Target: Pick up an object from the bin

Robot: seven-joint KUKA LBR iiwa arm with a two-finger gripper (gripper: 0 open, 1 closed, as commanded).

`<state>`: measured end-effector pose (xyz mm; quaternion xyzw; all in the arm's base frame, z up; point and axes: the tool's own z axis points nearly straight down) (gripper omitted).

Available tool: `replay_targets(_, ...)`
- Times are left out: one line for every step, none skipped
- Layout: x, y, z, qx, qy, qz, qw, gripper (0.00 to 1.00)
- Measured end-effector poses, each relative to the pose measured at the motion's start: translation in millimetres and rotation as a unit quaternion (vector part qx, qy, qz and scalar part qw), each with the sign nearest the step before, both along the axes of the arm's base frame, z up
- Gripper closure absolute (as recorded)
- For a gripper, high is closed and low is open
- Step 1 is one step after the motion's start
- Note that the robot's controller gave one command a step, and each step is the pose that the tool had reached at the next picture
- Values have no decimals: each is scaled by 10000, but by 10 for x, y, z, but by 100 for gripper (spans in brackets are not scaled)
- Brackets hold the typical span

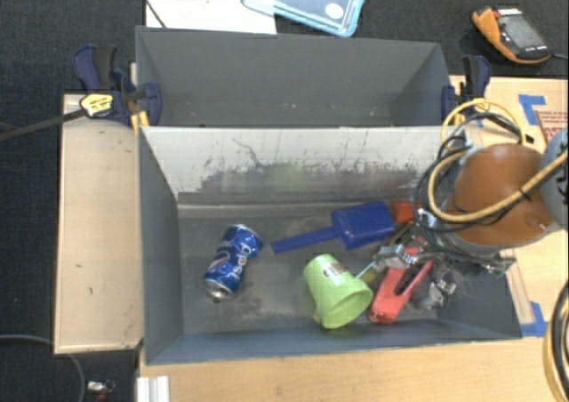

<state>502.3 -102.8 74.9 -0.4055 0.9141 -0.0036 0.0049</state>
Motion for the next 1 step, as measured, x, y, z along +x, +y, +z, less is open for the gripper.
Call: replay_targets(77, 8, -46, 13, -75, 486, 9988, 100)
